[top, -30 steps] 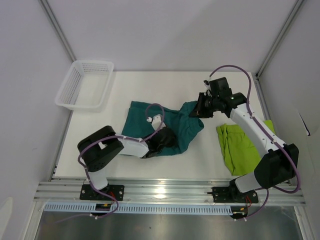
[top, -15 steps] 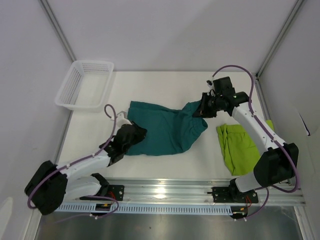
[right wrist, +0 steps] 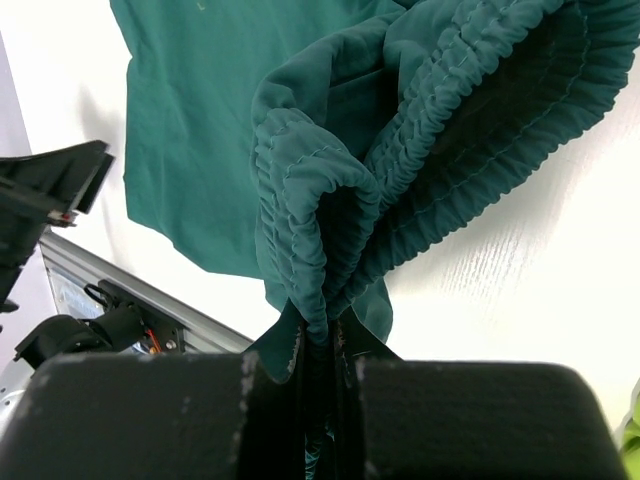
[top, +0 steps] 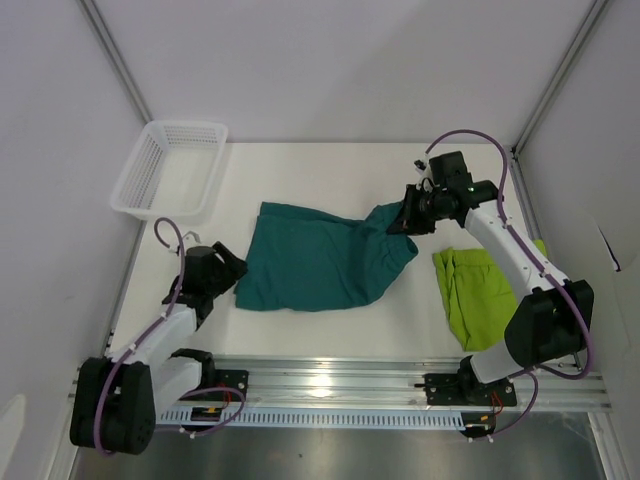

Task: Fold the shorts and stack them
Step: Fold the shorts

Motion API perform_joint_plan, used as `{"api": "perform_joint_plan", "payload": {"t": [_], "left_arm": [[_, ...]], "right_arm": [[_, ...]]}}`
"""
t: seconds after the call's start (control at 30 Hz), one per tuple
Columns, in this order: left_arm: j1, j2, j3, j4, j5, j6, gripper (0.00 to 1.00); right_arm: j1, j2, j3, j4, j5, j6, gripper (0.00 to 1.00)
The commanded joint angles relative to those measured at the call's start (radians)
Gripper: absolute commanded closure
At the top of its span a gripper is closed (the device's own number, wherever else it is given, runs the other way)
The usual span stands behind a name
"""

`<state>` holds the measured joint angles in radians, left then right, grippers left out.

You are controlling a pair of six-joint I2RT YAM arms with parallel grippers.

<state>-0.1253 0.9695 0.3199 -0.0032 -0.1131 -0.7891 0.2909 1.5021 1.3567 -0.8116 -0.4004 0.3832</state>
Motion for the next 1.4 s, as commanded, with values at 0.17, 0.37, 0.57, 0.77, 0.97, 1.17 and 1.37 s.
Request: {"api": "perform_joint_plan", "payload": {"t": [0.17,0.37,0.57,0.77,0.97,1.17,1.37], "left_arm": [[0.026,0.120,0.051,0.031,0.102,0.082,0.28],[0.021,0.161,0.036,0.069,0.183,0.090,0.35],[-0.039,0.230,0.067,0.075,0.184,0.088,0.49],[-0.103,0.239,0.061,0.121,0.194,0.056,0.63],[-0.204,0.295,0.013,0.222,0.198,-0.021,0.69],[-0.283,0.170,-0.044,0.184,0.119,-0.050,0.71],[-0.284,0.066,-0.045,0.072,0.047,0.004,0.71]], "right_arm": [[0.001,0.004,0.068,-0.008,-0.037,-0.017,1.00],[0.013,0.032,0.127,-0.075,0.027,-0.041,1.00],[0.053,0.038,0.170,-0.109,0.089,-0.038,1.00],[0.116,0.078,0.255,-0.173,0.224,-0.024,1.00],[0.171,0.136,0.387,-0.268,0.385,0.005,1.00],[0.264,0.230,0.475,-0.336,0.517,0.039,1.00],[0.358,0.355,0.585,-0.386,0.592,0.091,1.00]]}}
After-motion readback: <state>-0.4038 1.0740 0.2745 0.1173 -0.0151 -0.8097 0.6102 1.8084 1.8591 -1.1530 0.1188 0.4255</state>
